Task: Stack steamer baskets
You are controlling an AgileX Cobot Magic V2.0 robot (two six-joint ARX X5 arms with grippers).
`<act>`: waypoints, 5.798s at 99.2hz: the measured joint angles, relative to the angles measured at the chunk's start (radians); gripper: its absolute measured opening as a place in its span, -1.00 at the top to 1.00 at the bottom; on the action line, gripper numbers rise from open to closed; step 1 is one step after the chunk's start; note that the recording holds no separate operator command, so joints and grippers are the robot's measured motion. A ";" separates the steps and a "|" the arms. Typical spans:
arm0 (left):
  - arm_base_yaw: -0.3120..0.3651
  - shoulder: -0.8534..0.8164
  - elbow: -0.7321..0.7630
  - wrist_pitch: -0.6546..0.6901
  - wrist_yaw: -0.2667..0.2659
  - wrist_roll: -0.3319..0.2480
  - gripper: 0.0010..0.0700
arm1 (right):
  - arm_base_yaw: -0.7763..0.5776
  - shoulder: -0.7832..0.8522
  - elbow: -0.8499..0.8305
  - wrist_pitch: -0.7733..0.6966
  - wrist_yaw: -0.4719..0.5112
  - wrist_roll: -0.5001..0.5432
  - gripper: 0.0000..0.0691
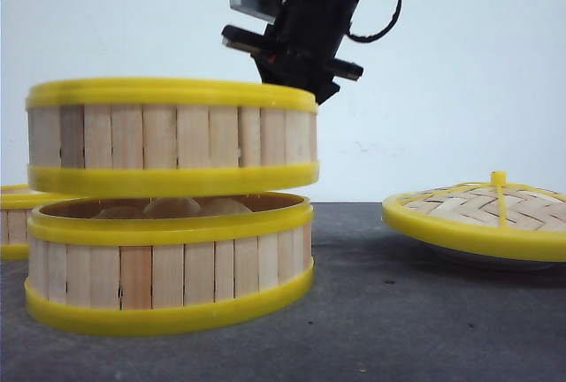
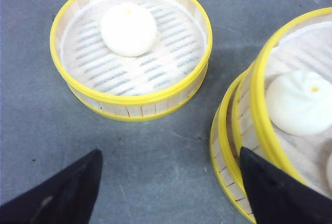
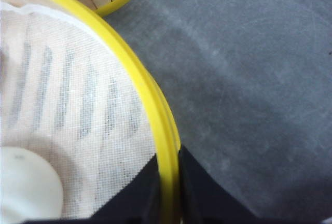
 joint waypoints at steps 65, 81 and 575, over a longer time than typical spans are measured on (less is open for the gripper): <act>0.000 0.000 0.000 0.000 0.000 0.000 -0.46 | -0.001 0.056 0.000 0.022 0.000 0.000 0.94; 0.000 0.000 0.000 0.000 0.000 0.000 -0.46 | -0.001 0.056 0.000 0.022 -0.003 0.000 0.84; -0.172 0.690 0.518 -0.167 0.081 0.044 0.96 | -0.414 -0.989 -0.549 -0.341 0.040 0.018 0.04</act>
